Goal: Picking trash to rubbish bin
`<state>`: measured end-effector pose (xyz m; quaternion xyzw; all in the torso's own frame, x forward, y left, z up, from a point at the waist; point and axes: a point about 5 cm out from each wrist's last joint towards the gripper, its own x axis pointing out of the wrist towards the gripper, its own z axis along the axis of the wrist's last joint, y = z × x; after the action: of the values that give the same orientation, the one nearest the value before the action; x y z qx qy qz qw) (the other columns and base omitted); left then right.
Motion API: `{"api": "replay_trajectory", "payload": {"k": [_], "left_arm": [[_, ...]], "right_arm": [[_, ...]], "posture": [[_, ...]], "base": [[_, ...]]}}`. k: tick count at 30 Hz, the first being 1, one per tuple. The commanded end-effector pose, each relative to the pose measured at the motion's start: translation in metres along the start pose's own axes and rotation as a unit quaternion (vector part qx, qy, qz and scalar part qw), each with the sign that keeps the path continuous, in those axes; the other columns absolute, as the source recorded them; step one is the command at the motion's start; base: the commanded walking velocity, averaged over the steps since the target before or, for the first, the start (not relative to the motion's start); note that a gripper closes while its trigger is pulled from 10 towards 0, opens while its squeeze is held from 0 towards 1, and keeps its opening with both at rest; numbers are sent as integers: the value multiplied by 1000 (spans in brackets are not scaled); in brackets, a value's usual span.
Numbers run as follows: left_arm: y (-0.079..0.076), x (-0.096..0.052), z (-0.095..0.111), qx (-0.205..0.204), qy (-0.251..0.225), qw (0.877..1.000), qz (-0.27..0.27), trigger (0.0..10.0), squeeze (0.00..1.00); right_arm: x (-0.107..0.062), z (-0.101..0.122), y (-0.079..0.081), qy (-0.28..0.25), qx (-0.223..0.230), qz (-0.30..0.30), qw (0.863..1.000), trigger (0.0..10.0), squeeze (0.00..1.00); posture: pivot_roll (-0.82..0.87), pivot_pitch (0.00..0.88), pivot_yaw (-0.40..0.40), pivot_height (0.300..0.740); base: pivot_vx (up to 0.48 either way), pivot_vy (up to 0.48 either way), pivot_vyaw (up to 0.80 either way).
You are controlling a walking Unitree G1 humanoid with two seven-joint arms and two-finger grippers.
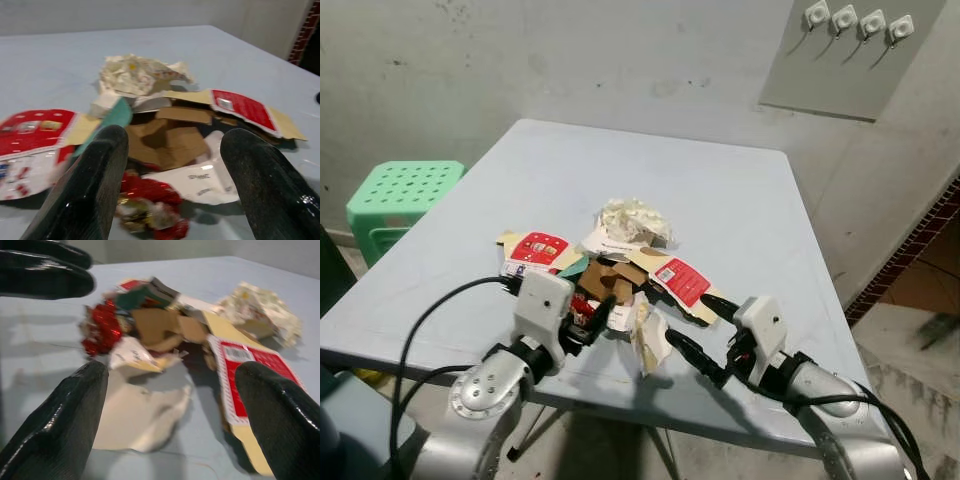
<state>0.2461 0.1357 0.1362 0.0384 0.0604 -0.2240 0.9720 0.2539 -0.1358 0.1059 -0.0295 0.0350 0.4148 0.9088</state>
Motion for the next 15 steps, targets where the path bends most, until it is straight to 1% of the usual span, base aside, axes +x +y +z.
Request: {"api": "replay_trajectory", "payload": {"k": [1,3,8,10,11,15], "left_arm": [[1,-1,3,7,1,1000,7,10000,0],[2,-2,3,8,5,1000,7,10000,0],[4,-4,-5,5,22,1000,13,10000,0],[4,-4,-6,4,25,1000,13,10000,0],[3,-2,-10,-3,31,999,10,10000,0],[2,3,-13,-3,33,999,10,10000,0]], "right_arm": [[0,3,2,1,-7,14,1000,10000,0],[0,1,5,5,0,21,1000,10000,0],[-3,-4,19,20,34,66,997,10000,0],[-4,-4,22,21,40,75,996,10000,0],[-5,-3,25,19,50,87,995,10000,0],[-4,-3,27,20,59,90,994,10000,0]], "posture": [[33,0,-74,740],[34,0,-73,740],[33,0,-73,740],[31,0,-73,740],[29,0,-73,740],[21,0,-73,740]], "base": [[0,0,0],[0,0,0],[0,0,0],[0,0,0],[0,0,0],[0,0,0]]}}
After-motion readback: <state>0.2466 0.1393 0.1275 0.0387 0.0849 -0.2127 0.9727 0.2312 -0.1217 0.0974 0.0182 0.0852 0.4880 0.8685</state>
